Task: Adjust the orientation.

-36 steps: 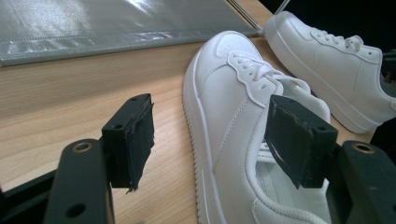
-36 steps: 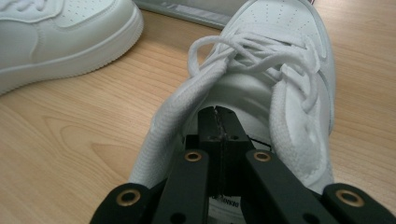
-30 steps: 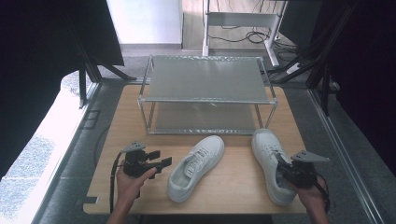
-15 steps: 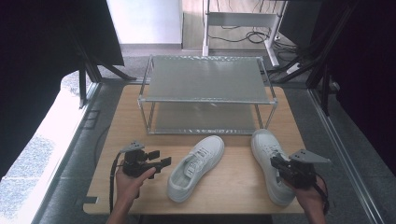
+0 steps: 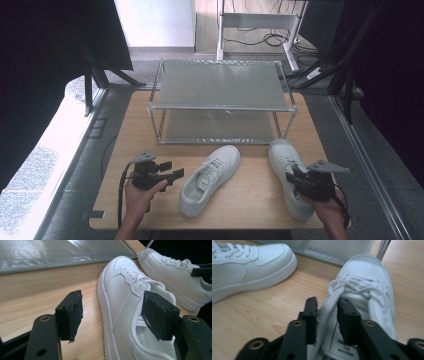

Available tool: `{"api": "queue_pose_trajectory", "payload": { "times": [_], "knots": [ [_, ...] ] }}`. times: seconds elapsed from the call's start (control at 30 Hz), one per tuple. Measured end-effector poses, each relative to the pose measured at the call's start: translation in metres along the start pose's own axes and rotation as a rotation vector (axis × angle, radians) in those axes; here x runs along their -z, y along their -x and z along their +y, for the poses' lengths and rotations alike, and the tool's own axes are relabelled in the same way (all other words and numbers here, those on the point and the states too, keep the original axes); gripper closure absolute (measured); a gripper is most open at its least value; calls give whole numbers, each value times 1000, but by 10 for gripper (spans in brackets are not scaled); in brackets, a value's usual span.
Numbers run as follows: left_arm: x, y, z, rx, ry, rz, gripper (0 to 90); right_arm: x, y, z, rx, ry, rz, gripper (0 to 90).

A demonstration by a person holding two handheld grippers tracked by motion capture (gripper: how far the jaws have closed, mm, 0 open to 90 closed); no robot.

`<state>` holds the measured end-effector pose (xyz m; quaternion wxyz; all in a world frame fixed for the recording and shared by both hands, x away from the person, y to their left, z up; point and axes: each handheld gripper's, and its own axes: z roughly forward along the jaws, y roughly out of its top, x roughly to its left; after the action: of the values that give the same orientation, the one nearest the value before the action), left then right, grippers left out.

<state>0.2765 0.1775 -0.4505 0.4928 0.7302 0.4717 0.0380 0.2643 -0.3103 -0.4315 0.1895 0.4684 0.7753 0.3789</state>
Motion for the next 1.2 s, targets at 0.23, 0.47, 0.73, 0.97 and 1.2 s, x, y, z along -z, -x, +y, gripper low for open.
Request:
{"api": "queue_pose_trajectory", "payload": {
  "times": [0.23, 0.47, 0.73, 0.97, 1.2],
  "knots": [
    [3, 0, 1, -6, 20, 4, 346, 0, -1, 2, -12, -26, 112, 818],
    [3, 0, 1, -6, 20, -2, 349, -6, -20, 7, 25, -53, 204, 808],
    [3, 1, 1, -9, 16, -3, 349, -3, -12, 3, 63, -20, 243, 642],
    [2, 6, 1, -48, 18, 45, 360, 18, -3, 7, 59, 133, 200, 568],
    [3, 14, 4, -79, 21, 55, 370, 29, 6, 7, 55, 218, 88, 548]
  ]
}}
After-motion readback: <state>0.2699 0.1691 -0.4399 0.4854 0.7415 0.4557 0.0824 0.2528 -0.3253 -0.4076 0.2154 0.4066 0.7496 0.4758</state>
